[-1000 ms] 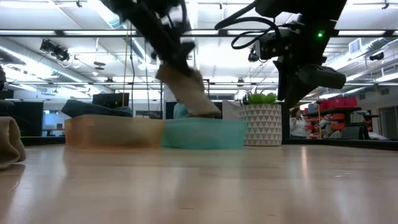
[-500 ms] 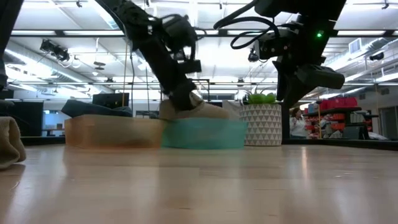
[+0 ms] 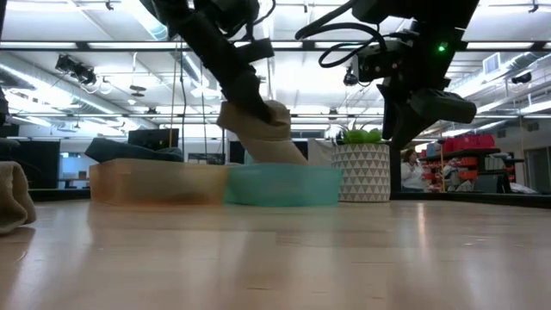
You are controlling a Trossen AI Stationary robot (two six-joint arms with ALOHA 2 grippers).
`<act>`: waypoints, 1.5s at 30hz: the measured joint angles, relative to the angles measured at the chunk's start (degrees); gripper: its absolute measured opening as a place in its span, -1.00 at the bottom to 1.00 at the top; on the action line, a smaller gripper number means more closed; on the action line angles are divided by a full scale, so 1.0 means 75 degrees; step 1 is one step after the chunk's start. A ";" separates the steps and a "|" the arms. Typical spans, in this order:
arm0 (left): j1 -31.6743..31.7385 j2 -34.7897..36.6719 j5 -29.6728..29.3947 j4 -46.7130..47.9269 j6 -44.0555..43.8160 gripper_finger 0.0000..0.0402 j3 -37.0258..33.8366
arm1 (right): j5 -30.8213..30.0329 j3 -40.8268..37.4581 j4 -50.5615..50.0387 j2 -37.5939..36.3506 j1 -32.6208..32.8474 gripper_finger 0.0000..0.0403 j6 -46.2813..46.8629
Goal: Pick & Place hat
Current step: Put the right brown cap into the blue bin, then put the brown cap into the blue bin
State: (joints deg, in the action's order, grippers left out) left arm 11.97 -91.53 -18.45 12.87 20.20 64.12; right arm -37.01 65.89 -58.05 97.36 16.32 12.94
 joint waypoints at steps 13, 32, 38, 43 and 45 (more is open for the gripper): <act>0.0016 -0.0230 0.0370 0.0404 -0.0272 -0.96 0.0000 | 0.0000 0.0000 0.0076 0.0003 0.0000 -0.17 0.0011; 0.0216 -0.0978 0.0221 0.0518 -0.1454 -0.48 0.0002 | 0.0729 -0.0003 0.1237 0.0003 0.0000 -0.17 -0.0577; 0.0005 -0.0257 -0.0167 0.1463 -0.1423 -0.16 0.0103 | 0.1469 -0.0006 0.2141 0.0006 0.0000 -0.17 -0.1285; -0.0372 0.0496 -0.0112 0.3189 -0.1896 0.04 0.0481 | 0.1479 -0.0006 0.2599 0.0006 -0.0026 -0.17 -0.1752; -0.0666 0.0842 0.0020 0.3855 -0.2279 0.08 0.0545 | 0.1469 -0.0006 0.2707 0.0006 -0.0029 -0.17 -0.1927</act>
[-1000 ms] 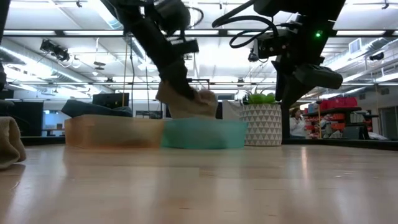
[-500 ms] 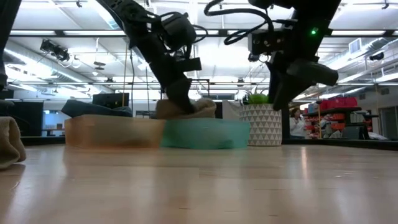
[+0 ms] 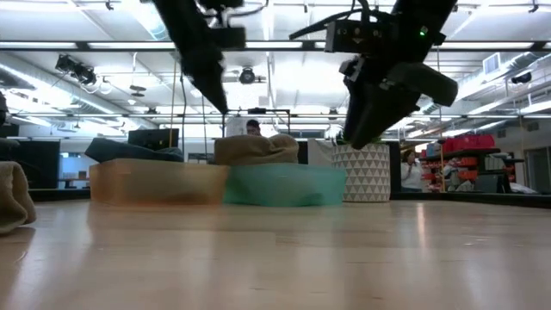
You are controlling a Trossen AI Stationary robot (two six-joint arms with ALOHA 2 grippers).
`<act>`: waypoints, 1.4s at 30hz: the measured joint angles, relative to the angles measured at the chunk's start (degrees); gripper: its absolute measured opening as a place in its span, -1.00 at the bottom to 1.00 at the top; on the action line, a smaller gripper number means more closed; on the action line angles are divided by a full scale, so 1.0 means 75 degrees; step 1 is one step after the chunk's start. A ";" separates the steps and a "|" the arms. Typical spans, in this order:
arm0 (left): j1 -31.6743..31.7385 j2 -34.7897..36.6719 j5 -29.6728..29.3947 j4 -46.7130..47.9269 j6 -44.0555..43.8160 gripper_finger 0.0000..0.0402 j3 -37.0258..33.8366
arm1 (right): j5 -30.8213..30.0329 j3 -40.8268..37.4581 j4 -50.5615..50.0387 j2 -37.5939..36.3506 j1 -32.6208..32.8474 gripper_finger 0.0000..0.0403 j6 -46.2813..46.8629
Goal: Pick & Place hat
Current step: Put the brown cap into the blue bin
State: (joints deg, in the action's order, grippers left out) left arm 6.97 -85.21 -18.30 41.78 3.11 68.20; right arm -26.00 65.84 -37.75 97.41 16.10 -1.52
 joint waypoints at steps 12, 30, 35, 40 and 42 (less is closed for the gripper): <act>-0.3202 0.0662 0.2229 0.1602 -0.3986 -0.02 -0.0480 | 0.0363 0.0000 0.1180 0.0000 -0.0086 -0.17 -0.1032; -0.6528 -0.0811 0.1858 0.1241 -0.9507 0.20 -0.1308 | 0.0414 0.0000 0.1450 0.0000 -0.0090 -0.17 -0.1550; -0.6529 -0.1561 0.2186 0.1528 -0.9532 0.20 -0.1300 | 0.0414 0.0000 0.1592 0.0000 -0.0092 -0.17 -0.1660; -0.6490 -0.2021 0.2192 0.1383 -0.8877 0.05 -0.1297 | 0.0414 0.0000 0.1640 0.0000 -0.0091 -0.17 -0.1678; -0.6411 -0.2052 0.2190 0.1389 -0.8683 -0.14 -0.1294 | 0.0414 0.0000 0.1682 0.0000 -0.0092 -0.17 -0.1677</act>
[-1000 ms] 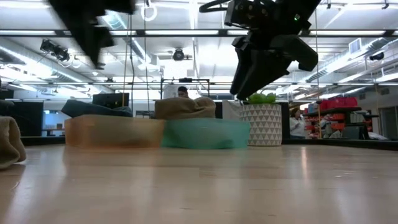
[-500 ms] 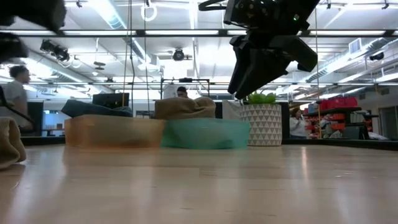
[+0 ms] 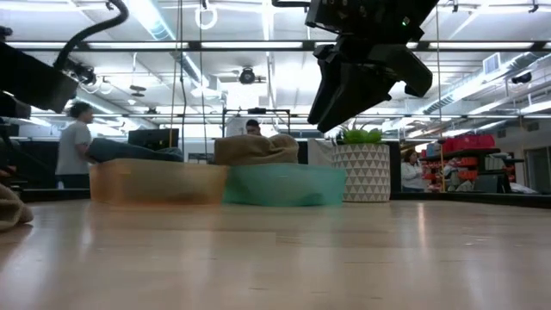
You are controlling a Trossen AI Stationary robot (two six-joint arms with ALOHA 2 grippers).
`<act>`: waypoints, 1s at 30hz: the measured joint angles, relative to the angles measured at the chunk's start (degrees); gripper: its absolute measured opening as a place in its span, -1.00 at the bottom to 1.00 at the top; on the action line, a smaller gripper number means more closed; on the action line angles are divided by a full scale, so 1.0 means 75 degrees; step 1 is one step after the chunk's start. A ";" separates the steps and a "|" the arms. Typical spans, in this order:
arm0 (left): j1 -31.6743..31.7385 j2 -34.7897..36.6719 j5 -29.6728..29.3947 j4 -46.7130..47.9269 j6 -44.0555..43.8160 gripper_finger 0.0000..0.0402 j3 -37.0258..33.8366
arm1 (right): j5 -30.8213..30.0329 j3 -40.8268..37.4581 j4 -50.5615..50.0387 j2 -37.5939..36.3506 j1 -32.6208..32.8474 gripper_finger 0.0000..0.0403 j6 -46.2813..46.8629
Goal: Pick & Place hat
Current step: Put the brown cap into the blue bin
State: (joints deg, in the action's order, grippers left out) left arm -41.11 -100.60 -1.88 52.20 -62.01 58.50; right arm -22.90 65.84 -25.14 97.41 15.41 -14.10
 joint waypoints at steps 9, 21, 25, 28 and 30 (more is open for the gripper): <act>0.0839 0.0388 -0.1579 0.0621 -0.0881 -0.87 0.0225 | -0.0002 0.0000 0.0183 0.0000 0.0001 -0.17 0.0000; 0.2642 0.0980 -0.4609 0.0780 -0.0557 -0.89 0.1255 | -0.0431 0.0006 0.1674 0.0000 -0.0004 -0.17 -0.1002; 0.3324 0.0980 -0.5063 0.0541 -0.0176 -0.80 0.1314 | -0.0913 0.0006 0.1682 0.0000 -0.0066 -0.17 -0.1411; 0.3851 0.0980 -0.5220 0.0289 0.0167 -0.74 0.1314 | -0.0922 0.0006 0.1702 0.0000 -0.0190 -0.11 -0.1453; 0.4179 0.0980 -0.5230 0.0103 0.0533 -0.72 0.1314 | -0.0987 0.0006 0.1585 0.0000 -0.0290 -0.05 -0.1448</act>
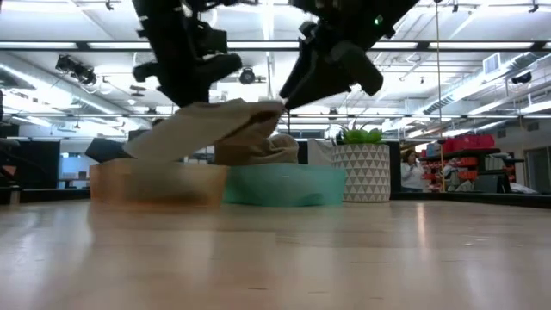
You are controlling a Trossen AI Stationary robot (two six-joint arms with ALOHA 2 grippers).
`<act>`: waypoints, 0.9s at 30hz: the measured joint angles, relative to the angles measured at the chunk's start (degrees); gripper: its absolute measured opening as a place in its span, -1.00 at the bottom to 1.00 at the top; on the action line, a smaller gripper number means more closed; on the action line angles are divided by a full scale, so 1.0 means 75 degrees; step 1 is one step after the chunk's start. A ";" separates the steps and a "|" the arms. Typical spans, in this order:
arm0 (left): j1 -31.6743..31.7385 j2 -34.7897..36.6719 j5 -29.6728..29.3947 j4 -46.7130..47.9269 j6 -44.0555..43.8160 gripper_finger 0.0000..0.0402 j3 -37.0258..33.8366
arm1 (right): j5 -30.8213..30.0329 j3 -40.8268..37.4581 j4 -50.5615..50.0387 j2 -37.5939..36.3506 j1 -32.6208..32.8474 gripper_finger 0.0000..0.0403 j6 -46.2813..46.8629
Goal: Pick & Place hat
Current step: Put the brown cap into the blue bin
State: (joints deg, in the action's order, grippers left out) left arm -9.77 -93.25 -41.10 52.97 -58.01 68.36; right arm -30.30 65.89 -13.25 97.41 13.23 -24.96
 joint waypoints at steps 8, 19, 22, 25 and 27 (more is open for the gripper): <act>0.0835 0.0000 -0.0225 -0.0869 0.0925 -0.79 0.0000 | -0.0908 0.0000 0.0292 0.0000 -0.0306 0.23 0.0627; 0.1349 0.0000 -0.0577 -0.1256 0.1402 -0.80 0.0000 | -0.0630 0.0000 0.0837 -0.0182 -0.0297 0.23 0.1662; 0.1456 0.0000 -0.0574 -0.1272 0.1426 -0.80 0.0000 | -0.0610 0.0003 0.0794 -0.0309 -0.0209 0.22 0.1782; 0.1551 0.0000 -0.0660 -0.1317 0.1427 -0.80 0.0000 | -0.0428 0.0003 0.0705 -0.0355 -0.0103 0.21 0.1878; 0.1585 0.0000 -0.0716 -0.1399 0.1435 -0.80 0.0000 | -0.0405 0.0003 0.0695 -0.0356 -0.0073 0.21 0.1865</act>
State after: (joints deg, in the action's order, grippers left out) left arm 2.12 -93.25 -46.47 42.47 -47.24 68.36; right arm -33.33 65.91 -8.03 94.74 12.69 -10.97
